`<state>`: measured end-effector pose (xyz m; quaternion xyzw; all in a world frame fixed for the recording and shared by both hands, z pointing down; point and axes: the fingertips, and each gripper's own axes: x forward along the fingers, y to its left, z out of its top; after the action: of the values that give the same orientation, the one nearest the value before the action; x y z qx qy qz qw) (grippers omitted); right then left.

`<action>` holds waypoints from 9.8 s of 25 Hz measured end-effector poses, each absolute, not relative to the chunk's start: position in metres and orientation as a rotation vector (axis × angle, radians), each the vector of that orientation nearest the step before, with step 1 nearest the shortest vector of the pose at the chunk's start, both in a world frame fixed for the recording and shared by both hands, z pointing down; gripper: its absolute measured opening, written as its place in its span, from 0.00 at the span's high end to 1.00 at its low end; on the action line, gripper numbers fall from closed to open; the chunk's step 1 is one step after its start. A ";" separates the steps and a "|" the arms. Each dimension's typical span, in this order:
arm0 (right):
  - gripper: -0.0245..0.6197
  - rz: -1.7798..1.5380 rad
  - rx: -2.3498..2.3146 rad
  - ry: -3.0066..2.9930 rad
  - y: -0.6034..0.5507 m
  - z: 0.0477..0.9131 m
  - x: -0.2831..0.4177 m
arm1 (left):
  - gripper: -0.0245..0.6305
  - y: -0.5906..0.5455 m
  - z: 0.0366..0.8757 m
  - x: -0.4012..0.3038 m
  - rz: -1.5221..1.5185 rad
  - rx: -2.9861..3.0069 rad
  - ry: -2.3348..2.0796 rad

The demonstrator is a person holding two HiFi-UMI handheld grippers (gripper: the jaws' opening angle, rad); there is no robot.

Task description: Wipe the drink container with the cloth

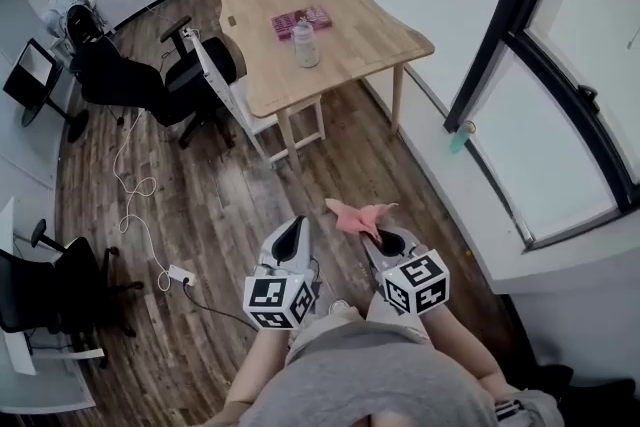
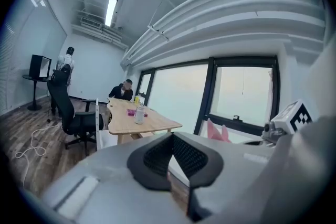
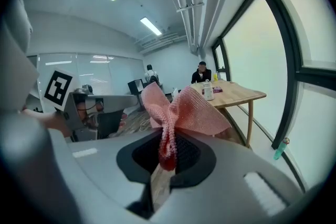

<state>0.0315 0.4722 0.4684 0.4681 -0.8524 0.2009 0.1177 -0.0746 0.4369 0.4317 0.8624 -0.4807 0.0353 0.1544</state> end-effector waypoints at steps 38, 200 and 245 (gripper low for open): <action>0.92 0.539 1.409 -2.532 0.345 0.462 0.022 | 0.96 0.333 0.452 -0.098 0.098 2.422 -1.405; 0.92 0.703 1.071 -2.192 -0.163 0.639 0.047 | 0.96 -0.153 0.469 -0.089 0.129 2.258 -1.530; 0.92 0.390 1.120 -2.214 -0.230 0.577 0.069 | 0.96 -0.166 0.468 -0.094 0.118 2.251 -1.541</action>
<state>0.0689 -0.2298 0.5766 0.4241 -0.8381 0.1477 0.3098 -0.0937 -0.1657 0.4684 0.8071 -0.5523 0.0423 0.2041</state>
